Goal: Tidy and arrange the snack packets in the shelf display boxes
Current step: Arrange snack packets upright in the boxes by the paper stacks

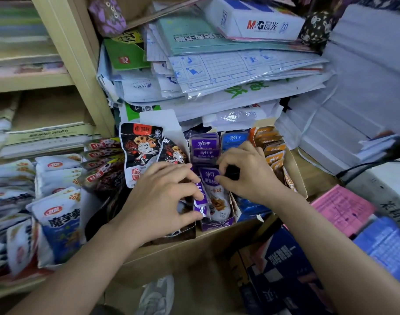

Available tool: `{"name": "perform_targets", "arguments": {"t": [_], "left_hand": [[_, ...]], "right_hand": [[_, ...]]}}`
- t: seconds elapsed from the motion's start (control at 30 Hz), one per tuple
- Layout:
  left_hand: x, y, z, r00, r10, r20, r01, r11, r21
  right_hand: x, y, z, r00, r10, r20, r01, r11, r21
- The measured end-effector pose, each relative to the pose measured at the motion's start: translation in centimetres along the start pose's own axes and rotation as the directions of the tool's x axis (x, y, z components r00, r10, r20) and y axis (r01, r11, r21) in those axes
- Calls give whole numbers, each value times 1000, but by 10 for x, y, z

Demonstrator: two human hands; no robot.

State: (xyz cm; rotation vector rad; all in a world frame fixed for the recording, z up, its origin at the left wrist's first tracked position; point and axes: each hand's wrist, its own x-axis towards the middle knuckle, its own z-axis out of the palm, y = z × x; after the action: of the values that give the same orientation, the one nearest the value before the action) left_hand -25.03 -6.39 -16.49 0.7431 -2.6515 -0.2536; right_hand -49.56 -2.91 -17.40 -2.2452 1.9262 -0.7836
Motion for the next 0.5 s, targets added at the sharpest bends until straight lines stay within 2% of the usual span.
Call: {"name": "perform_targets", "arguments": {"t": [0.3,0.5], "left_hand": [[-1,2,0,1000,-8,-7,8,1000,1],[-3,6,0,993,-57,-108,55,998,-19]], "right_hand": [[-9,0,-1,998,-34,52,33,999,17],[-13,-7,-6,993,10,116,-22,994,107]]}}
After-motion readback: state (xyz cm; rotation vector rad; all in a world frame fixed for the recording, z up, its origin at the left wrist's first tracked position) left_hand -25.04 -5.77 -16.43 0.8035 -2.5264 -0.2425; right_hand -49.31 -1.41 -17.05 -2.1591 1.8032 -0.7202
